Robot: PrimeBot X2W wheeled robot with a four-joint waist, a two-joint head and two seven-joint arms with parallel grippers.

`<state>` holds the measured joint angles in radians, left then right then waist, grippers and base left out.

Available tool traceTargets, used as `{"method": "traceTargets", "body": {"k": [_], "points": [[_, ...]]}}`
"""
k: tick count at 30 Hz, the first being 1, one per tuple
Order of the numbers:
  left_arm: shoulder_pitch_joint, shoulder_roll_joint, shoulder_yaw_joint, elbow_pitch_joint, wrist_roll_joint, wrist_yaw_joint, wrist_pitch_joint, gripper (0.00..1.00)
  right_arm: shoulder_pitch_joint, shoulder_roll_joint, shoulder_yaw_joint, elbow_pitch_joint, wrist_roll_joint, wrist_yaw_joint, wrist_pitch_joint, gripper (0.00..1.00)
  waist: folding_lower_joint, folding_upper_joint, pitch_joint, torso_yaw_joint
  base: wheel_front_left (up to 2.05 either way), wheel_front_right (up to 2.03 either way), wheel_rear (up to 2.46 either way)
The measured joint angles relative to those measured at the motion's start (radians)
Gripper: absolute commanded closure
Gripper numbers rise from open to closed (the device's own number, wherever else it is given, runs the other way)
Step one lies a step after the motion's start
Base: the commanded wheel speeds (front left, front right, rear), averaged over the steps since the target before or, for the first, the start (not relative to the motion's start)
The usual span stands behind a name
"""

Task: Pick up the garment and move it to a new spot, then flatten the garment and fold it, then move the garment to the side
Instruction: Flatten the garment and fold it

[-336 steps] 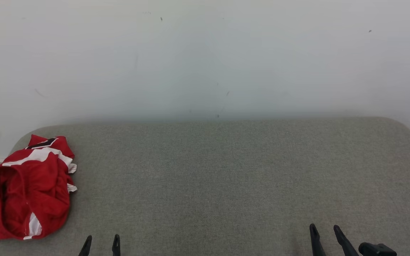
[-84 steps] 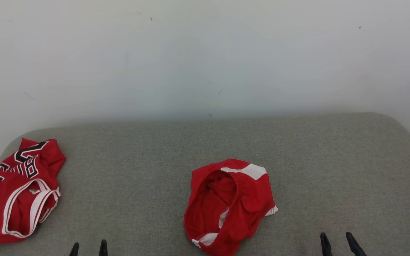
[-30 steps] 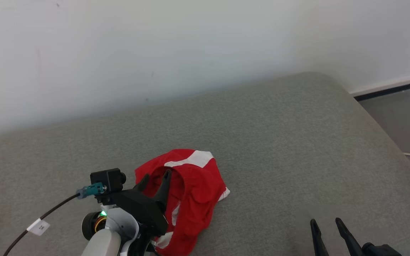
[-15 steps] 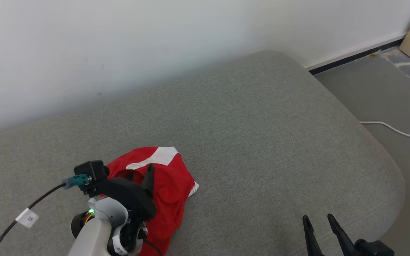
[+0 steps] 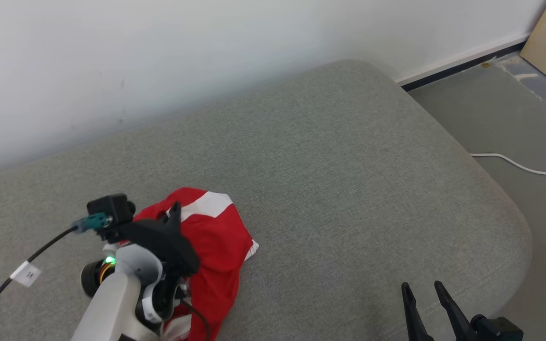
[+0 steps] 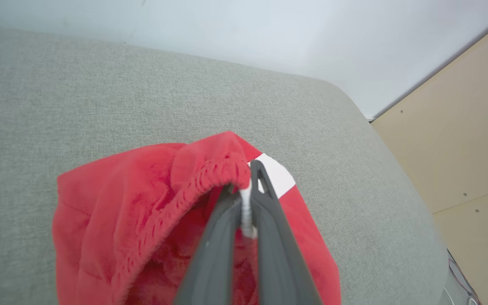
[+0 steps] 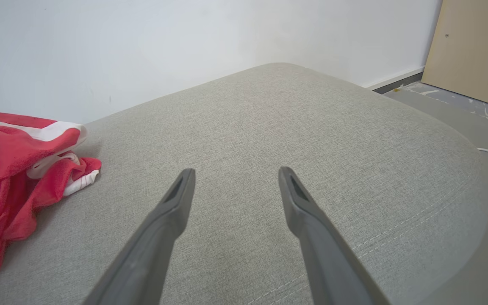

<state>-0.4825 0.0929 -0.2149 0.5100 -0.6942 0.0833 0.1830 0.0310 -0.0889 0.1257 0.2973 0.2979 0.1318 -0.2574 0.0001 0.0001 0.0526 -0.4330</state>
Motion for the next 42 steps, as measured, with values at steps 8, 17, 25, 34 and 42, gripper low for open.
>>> {"method": "traceTargets", "body": {"k": [8,17,25,34,42], "points": [[-0.107,-0.029,-0.091,-0.072,0.024,-0.072,-0.062,1.0,-0.006,0.003,0.005,0.003,0.001,0.0,-0.003,0.0,-0.0001,0.0,-0.01,0.018,0.0,0.0,0.0],[-0.292,-0.04,-0.214,-0.194,-0.004,-0.118,-0.163,1.0,-0.011,0.004,0.012,0.011,0.001,0.0,-0.004,0.0,-0.0001,0.0,-0.025,0.017,0.0,0.0,0.0],[-0.323,-0.043,-0.293,-0.228,-0.084,-0.085,-0.197,1.0,-0.005,0.007,-0.006,0.01,0.005,0.0,-0.004,0.0,-0.0001,0.0,-0.038,0.034,0.0,0.0,0.0],[-0.079,0.025,-0.341,-0.115,-0.122,-0.074,-0.111,1.0,0.0,0.01,-0.002,-0.003,0.01,0.0,-0.006,0.0,-0.0001,0.0,-0.022,0.121,0.0,0.0,0.0],[0.044,0.07,-0.343,-0.08,-0.155,-0.076,-0.103,1.0,-0.007,-0.002,0.012,-0.005,0.01,0.0,-0.006,0.0,-0.0001,0.0,-0.003,0.223,0.0,0.0,0.0]]}}
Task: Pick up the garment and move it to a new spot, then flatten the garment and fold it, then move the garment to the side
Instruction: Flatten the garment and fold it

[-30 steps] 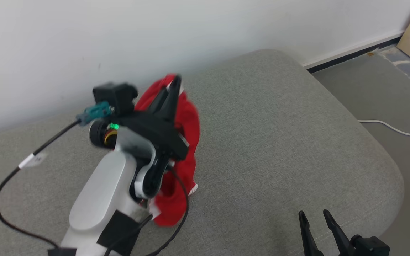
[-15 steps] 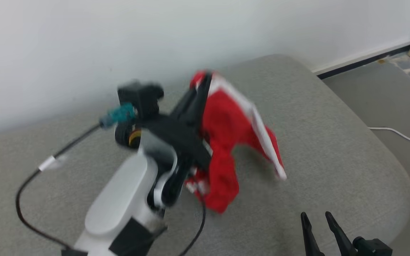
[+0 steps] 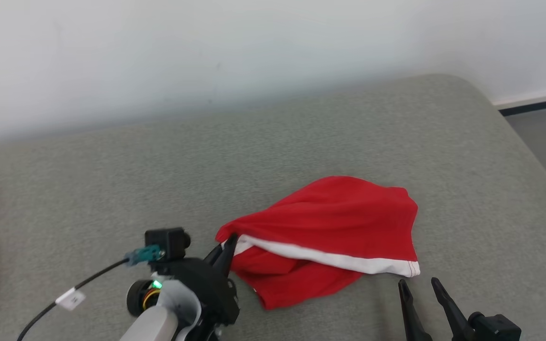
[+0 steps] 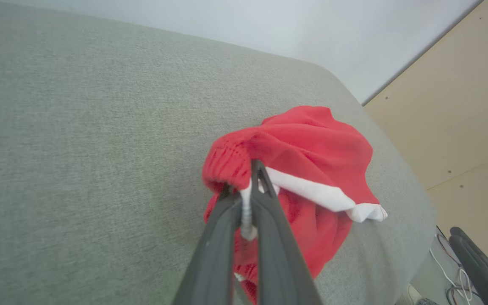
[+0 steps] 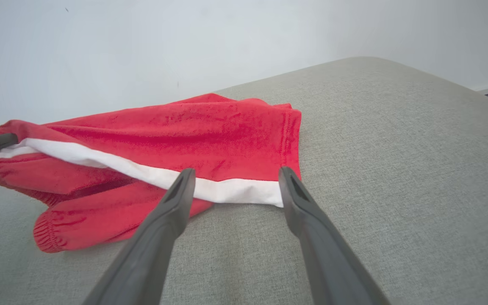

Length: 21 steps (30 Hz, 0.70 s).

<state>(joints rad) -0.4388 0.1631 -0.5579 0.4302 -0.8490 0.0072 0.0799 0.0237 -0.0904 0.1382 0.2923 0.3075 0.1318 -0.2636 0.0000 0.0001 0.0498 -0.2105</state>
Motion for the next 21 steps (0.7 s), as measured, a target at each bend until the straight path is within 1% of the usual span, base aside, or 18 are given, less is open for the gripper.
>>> {"method": "traceTargets", "body": {"k": [7,13,18,19,20,21], "points": [[0.08,0.049,0.015,0.0,0.003,0.003,-0.054,1.0,0.0,-0.008,0.014,0.001,0.0,0.0,0.004,0.0,0.0,0.0,-0.003,0.062,0.0,0.0,0.0],[0.124,0.089,0.033,-0.002,0.037,0.038,-0.124,1.0,0.003,-0.016,0.021,-0.005,0.002,0.0,0.01,0.0,0.0,0.0,-0.014,0.07,0.0,0.0,0.0],[0.149,0.106,0.041,0.005,0.048,0.05,-0.162,1.0,0.009,-0.026,0.021,-0.013,0.007,0.0,0.017,0.0,0.0,0.0,-0.02,0.069,0.0,0.0,0.0],[0.156,0.105,0.04,0.007,0.048,0.048,-0.165,0.85,0.009,-0.027,0.021,-0.014,0.007,0.0,0.018,0.0,0.0,0.0,-0.022,0.069,0.0,0.0,0.0],[0.161,0.104,0.04,0.009,0.048,0.048,-0.174,0.0,0.011,-0.027,0.021,-0.015,0.007,0.0,0.02,0.0,0.0,0.0,-0.024,0.069,0.0,0.0,0.0],[0.165,0.104,0.04,0.011,0.048,0.047,-0.184,0.0,0.013,-0.028,0.02,-0.016,0.007,0.0,0.023,0.0,0.0,0.0,-0.026,0.069,0.0,0.0,0.0]]}}
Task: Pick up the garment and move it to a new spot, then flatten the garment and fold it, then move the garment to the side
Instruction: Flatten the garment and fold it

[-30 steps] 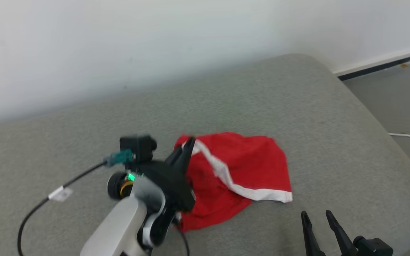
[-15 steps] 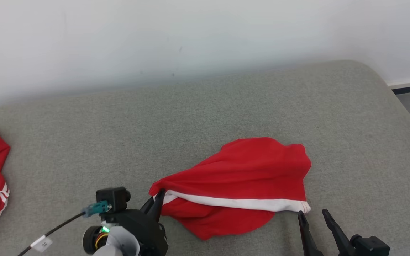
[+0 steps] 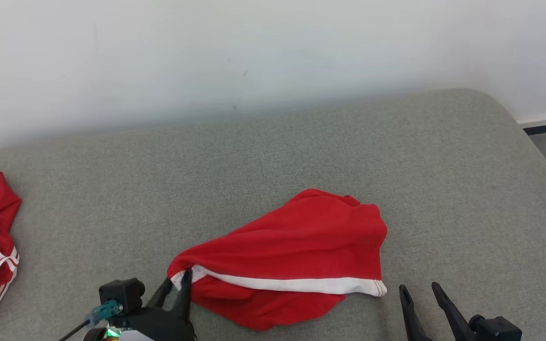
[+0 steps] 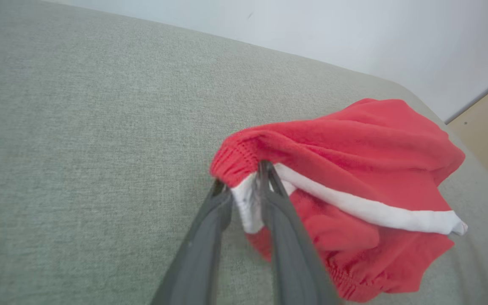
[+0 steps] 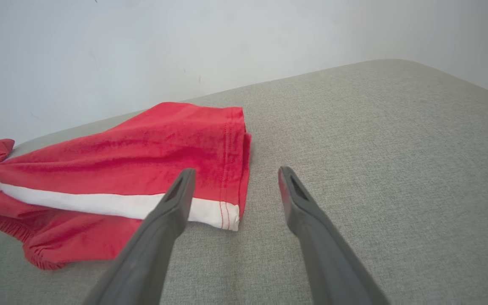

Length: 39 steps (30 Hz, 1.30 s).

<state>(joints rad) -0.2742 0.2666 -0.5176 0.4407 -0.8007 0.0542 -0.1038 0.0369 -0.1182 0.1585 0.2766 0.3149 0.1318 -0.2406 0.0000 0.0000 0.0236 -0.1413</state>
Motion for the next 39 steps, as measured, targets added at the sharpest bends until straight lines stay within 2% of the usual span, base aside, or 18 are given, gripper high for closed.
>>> {"method": "traceTargets", "body": {"k": [7,12,19,22,33,39], "points": [[0.05,-0.015,0.012,0.006,0.004,-0.009,-0.103,0.0,0.005,0.0,-0.013,-0.007,0.0,0.0,0.004,0.0,0.0,0.0,-0.017,0.009,0.0,0.0,0.0],[0.091,-0.004,0.046,-0.013,0.059,-0.002,-0.152,0.0,0.013,0.001,-0.036,-0.011,0.0,0.0,0.004,0.0,0.0,0.0,-0.029,0.023,0.0,0.0,0.0],[0.175,-0.027,0.168,-0.114,0.174,-0.01,-0.159,0.0,0.031,0.005,-0.065,-0.015,-0.007,0.0,0.003,0.0,0.0,0.0,-0.046,0.046,0.0,0.0,0.0],[0.238,-0.061,0.245,-0.175,0.269,-0.011,-0.159,0.0,0.036,0.005,-0.076,-0.017,-0.009,0.0,0.003,0.0,-0.0001,0.0,-0.056,0.058,0.0,0.0,0.0],[0.378,-0.173,0.501,-0.342,0.527,-0.097,-0.159,0.0,0.051,0.005,-0.119,-0.022,-0.026,0.0,0.004,0.0,-0.0001,0.0,-0.09,0.108,0.0,0.0,0.0],[0.428,-0.202,0.555,-0.325,0.582,-0.143,-0.159,0.0,0.067,0.018,-0.105,-0.007,-0.033,0.0,0.003,0.0,-0.0001,0.0,-0.108,0.134,0.0,0.0,0.0]]}}
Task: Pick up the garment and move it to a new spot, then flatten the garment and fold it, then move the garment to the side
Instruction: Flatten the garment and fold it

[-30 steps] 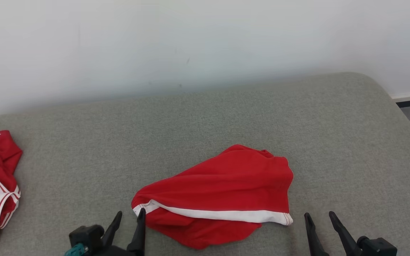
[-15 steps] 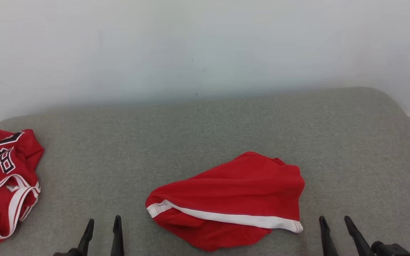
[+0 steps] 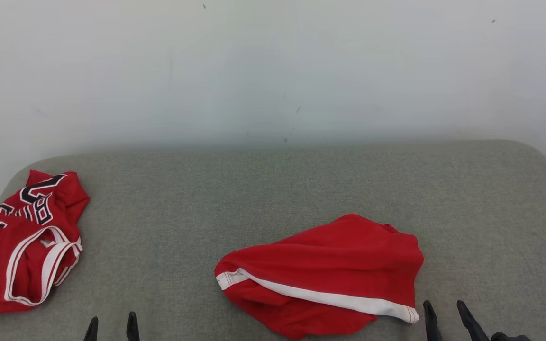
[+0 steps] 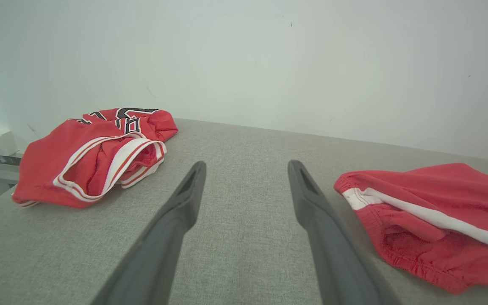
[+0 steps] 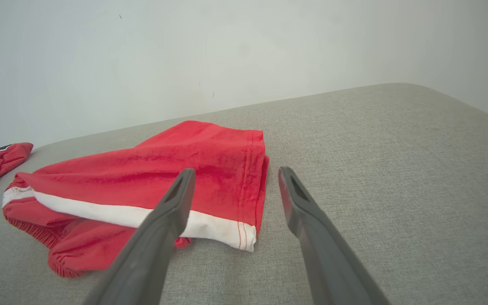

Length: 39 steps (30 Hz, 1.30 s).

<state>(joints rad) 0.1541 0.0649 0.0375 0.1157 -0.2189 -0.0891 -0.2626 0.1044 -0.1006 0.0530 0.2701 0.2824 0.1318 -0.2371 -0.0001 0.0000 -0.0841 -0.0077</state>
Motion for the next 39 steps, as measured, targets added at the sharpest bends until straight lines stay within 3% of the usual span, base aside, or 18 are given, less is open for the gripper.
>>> {"method": "traceTargets", "body": {"k": [11,39], "points": [[0.025,-0.011,0.017,0.055,0.019,-0.033,0.0,0.0,0.011,0.008,0.019,0.042,0.001,0.0,-0.002,0.0,0.0001,0.0,-0.022,0.032,0.0,0.0,0.0],[0.025,-0.013,-0.022,0.073,-0.004,-0.042,0.0,0.0,0.013,0.012,0.022,0.058,0.011,0.0,-0.016,0.0,0.0001,0.0,-0.013,0.022,0.0,0.0,0.0]]}}
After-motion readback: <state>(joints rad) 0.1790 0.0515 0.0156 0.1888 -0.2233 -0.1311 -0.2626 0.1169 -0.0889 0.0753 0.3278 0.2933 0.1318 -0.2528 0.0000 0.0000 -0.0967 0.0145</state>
